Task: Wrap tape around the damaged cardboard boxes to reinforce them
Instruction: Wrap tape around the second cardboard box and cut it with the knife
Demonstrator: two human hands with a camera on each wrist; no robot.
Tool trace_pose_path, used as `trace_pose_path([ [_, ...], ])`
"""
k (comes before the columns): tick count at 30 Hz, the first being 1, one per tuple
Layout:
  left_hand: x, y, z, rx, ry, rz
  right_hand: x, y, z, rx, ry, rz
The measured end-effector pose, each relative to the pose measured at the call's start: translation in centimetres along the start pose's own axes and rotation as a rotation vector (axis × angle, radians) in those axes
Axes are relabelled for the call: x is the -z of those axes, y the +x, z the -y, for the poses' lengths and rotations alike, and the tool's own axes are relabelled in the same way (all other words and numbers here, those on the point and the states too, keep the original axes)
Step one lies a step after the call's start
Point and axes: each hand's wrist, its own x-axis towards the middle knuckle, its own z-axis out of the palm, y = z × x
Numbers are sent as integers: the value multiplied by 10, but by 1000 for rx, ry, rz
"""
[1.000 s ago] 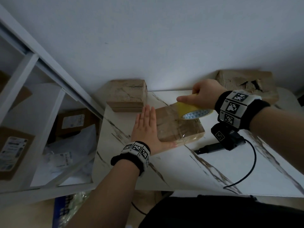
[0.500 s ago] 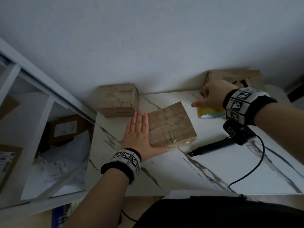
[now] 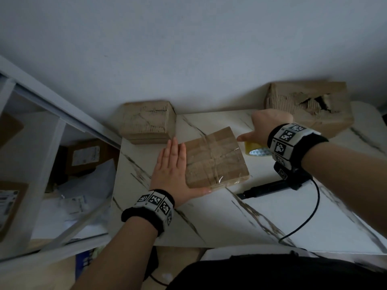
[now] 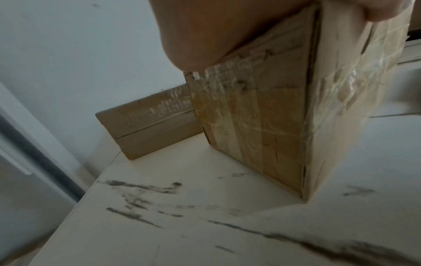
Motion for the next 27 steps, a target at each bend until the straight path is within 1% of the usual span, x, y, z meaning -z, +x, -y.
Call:
trace_pose_path([
  [6,7,0,-5,5,19,54,-4,-1,1,24,64,4],
  [7,9,0,-12,-15,27,51,-5,-2,2,27,81,5],
  [10,8,4,-49,-138,49,50,-10,-4,1,31,141,-3],
  [11,6,6,-62,-158,40,64,-12,-5,1,30,154,-6],
  [13,1,9,-77,-134,23,70,-15,-7,0,16,177,-6],
  [15,0,11,-76,-113,29,49,-18,-9,0,5,197,-7],
  [17,5,11,-73,-139,23,20,-20,-9,0,7,222,-5],
  [20,13,14,-81,-237,66,9,-19,-11,-2,11,240,-10],
  [23,11,18,-87,-280,80,13,-17,-12,-4,20,245,15],
  [27,13,23,-70,-376,117,12,-23,-9,-10,16,279,70],
])
